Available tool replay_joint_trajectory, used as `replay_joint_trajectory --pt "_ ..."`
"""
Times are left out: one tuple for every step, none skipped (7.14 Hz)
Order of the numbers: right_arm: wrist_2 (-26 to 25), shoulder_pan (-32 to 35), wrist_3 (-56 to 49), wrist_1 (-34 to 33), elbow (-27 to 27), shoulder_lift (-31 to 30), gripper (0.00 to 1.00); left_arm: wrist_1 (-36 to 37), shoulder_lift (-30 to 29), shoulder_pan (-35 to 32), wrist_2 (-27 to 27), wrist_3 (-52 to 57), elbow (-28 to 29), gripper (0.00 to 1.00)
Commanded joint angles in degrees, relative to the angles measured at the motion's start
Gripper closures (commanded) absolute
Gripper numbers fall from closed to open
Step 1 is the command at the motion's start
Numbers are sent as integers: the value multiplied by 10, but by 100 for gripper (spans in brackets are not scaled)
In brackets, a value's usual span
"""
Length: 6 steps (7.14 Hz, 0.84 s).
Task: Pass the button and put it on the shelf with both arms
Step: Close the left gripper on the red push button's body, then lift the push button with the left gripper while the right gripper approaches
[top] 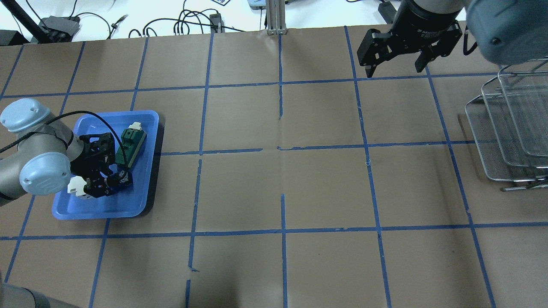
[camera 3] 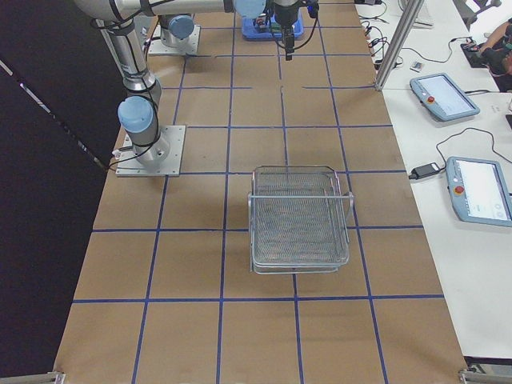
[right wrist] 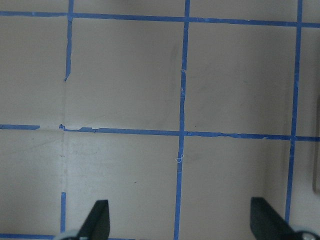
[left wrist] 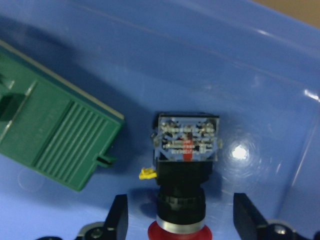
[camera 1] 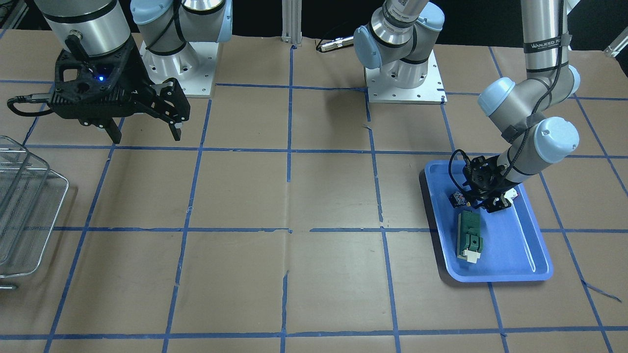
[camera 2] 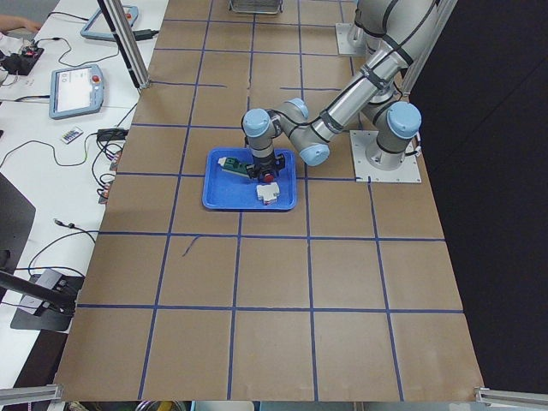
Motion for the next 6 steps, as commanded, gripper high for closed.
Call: replay_joint_trajectory --pt "-6 0 -18 -2 0 -2 0 2 7 -1 -5 7 2 100" --pt "-6 -2 -18 -3 0 -3 0 -4 21 -8 -7 6 4 100" --pt "-9 -6 -19 3 -5 -3 0 -10 40 -13 -8 5 7 100" --pt "-12 -8 -20 1 -9 -5 0 -45 73 -36 -25 3 11 100" --pt "-11 -19 -60 -6 -10 -4 0 -107 108 -68 -32 0 45 100" --pt "-5 -57 -104 -5 -11 -4 0 -186 127 -110 -58 -8 95 100"
